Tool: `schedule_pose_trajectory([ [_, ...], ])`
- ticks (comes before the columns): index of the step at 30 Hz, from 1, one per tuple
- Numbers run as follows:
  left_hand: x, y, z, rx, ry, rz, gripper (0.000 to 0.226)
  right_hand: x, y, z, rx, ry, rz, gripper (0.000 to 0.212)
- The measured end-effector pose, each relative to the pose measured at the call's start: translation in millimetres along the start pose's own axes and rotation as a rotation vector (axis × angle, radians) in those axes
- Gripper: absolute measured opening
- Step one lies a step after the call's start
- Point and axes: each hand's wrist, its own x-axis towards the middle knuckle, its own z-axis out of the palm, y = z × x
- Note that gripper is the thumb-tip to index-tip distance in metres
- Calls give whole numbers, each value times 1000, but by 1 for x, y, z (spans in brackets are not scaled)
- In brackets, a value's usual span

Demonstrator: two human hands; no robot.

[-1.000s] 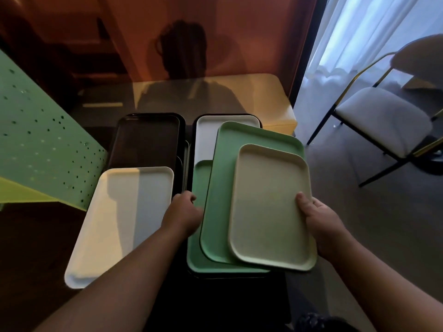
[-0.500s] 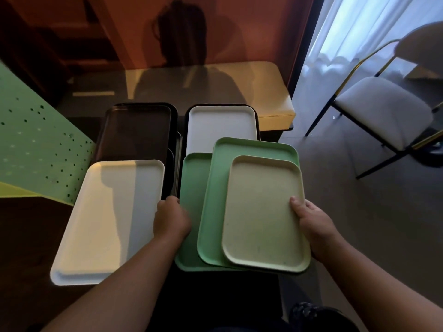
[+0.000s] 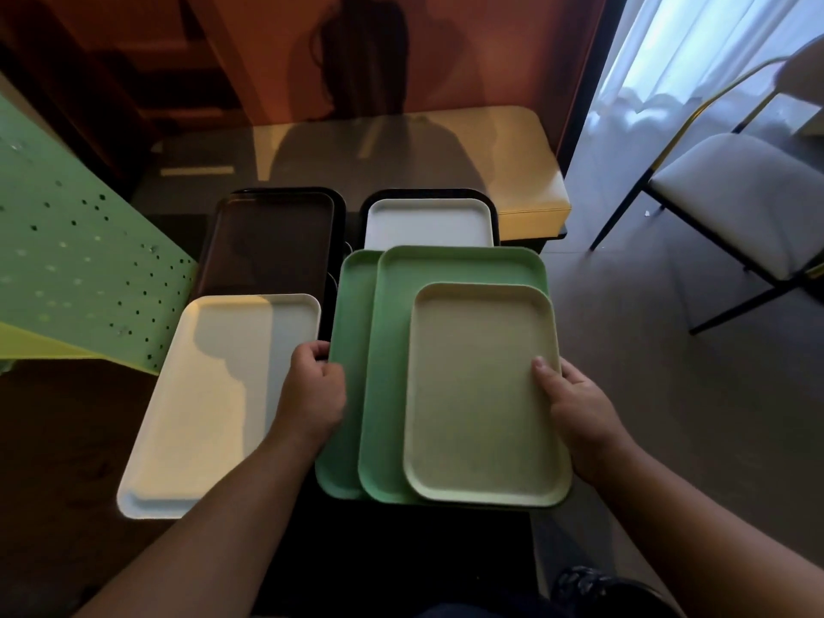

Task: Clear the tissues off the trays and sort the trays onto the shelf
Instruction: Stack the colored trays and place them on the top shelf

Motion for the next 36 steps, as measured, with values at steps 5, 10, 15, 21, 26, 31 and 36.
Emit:
schedule_pose_trajectory([
  [5, -2, 23, 2, -257, -71, -12, 26, 7, -19, 6, 37, -89, -40, 21],
  [10, 5, 38, 9, -614, -241, -224, 44, 18, -27, 10, 42, -72, -68, 24],
  [15, 2, 51, 13, -544, -332, -140, 40, 20, -26, 6, 95, -53, -12, 22],
  [21, 67, 40, 29, -116, -130, -326, 34, 20, -24, -3, 200, 9, 84, 37],
  [26, 85, 32, 45, 512, -69, -213, 56, 24, -25, -10, 127, 74, 61, 36],
  [31, 94, 23, 58, 590, -55, -148, 40, 23, -23, -11, 80, 96, 109, 32],
  [36, 97, 19, 59, 620, -40, -140, 35, 24, -21, -8, 83, 86, 142, 32],
])
